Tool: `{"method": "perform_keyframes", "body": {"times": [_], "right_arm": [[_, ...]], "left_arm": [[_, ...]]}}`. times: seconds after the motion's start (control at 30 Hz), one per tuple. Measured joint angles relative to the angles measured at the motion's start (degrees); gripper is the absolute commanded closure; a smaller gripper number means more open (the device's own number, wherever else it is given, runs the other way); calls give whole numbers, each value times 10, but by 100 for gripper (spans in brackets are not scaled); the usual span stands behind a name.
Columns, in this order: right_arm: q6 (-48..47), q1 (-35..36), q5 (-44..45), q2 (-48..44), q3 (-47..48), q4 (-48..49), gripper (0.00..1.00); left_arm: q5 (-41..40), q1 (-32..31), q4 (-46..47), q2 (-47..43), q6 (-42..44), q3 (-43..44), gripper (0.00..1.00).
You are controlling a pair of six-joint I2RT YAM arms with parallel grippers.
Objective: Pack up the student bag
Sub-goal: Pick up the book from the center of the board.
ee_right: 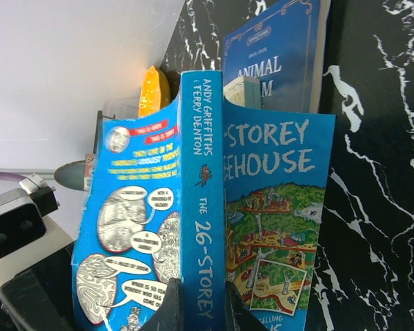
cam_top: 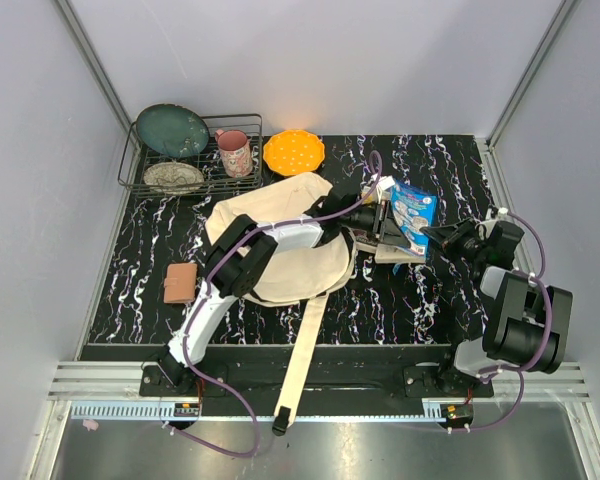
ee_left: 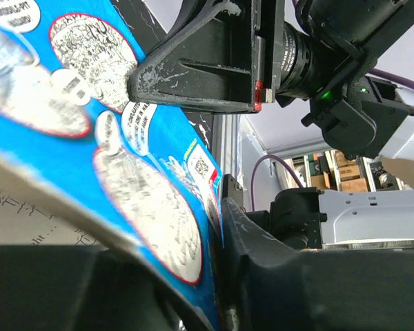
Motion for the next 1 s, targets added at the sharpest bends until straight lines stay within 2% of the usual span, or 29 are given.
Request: {"method": "perform_keyframes", "body": {"times": [0.03,0.07,0.1,0.3,0.5,0.63,0.77,1.0], "right_arm": [[-2,0,3,-1,1,-10,100],[-4,0,8,-4,3,-20,100],[-5,1,16,-12,4,-34,100],[-40,2,71,-114,25,-157,100],[-52,2,73,-192,79,-235,100],[-50,3,36,-207,95,-248,100],[-41,6,-16,-211,101,-257,100],[34,25,-97,-236,103,-193,100]], "left_arm": [[0,0,-1,0,4,0,33],[0,0,-3,0,7,0,27],[0,0,-6,0,14,0,1],[-27,-4,-41,-34,61,-32,1],[-123,4,-122,-180,140,-146,1],[-192,21,-152,-277,179,-183,1],[-233,38,-119,-344,188,-226,1],[-231,39,-55,-340,152,-263,1]]}}
